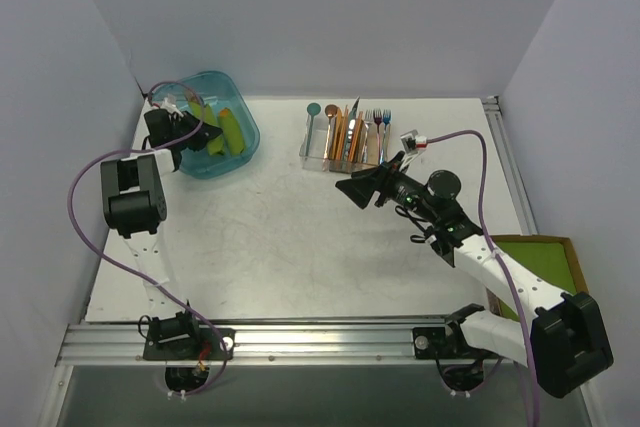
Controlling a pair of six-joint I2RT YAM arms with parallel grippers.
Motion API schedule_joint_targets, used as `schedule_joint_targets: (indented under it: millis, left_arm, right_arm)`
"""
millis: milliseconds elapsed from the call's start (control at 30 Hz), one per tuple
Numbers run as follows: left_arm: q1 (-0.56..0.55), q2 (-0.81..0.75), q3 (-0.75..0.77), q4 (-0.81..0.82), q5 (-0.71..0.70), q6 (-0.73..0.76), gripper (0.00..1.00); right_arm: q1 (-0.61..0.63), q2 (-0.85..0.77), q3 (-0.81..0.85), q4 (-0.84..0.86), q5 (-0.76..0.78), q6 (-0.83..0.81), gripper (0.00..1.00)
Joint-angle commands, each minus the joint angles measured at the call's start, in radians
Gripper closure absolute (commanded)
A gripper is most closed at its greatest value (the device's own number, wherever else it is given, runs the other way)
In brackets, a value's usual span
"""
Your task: Place the utensils on the paper napkin and roll it up
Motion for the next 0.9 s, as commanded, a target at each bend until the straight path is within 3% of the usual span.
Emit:
schedule_joint_targets:
  millis: [0, 667, 867]
  left_arm:
    - [-0.004, 0.034, 0.085, -0.019, 0.007, 0.038, 0.98]
    - [-0.002, 0.170, 0.205, -0.272, 0.011, 0.040, 0.97]
    - [-0.002, 0.172, 0.202, -0.305, 0.007, 0.038, 0.86]
  right_arm:
    - [-0.009, -0.009, -0.001, 0.086, -0.028, 0.008, 0.22]
    - [-0.009, 0.008, -0.021, 0.136, -0.029, 0.026, 0.22]
    - [-0.009, 0.008, -0.027, 0.146, -0.031, 0.031, 0.22]
